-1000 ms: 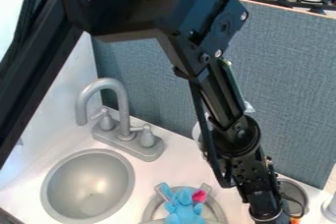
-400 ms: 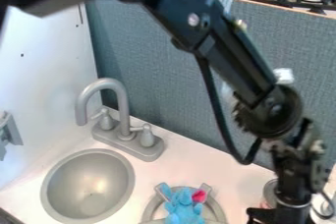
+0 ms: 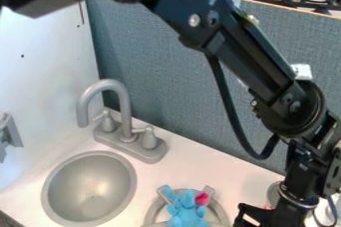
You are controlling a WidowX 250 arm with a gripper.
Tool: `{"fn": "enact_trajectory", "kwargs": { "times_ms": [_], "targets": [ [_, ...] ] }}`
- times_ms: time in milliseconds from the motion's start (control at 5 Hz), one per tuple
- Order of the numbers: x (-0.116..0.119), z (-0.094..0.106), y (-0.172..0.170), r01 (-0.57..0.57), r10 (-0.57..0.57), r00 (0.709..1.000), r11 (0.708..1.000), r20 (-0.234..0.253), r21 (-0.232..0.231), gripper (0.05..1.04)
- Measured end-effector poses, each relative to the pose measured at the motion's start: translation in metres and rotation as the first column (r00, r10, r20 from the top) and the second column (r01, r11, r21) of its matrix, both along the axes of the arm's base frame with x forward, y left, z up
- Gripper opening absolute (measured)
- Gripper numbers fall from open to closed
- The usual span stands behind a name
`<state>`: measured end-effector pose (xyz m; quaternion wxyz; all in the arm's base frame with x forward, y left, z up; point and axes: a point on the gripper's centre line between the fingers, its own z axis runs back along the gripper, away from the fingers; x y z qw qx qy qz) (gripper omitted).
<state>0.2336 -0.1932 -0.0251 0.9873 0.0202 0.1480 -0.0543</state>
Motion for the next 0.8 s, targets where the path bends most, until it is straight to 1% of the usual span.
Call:
{"fn": "enact_trajectory", "kwargs": {
  "times_ms": [200,400,600,800],
  "targets": [
    [-0.021,-0.014,0.018,0.011,-0.010,0.999,0.999,-0.044,0.039,0.340],
    [-0.038,-0.026,0.037,-0.031,0.035,0.995,0.999,-0.097,0.040,0.340],
    [-0.044,-0.033,0.049,-0.064,0.065,0.992,0.998,-0.108,0.021,0.340],
    [-0.028,-0.039,0.052,-0.035,0.032,0.999,0.998,-0.040,-0.061,0.340]
  ]
}}
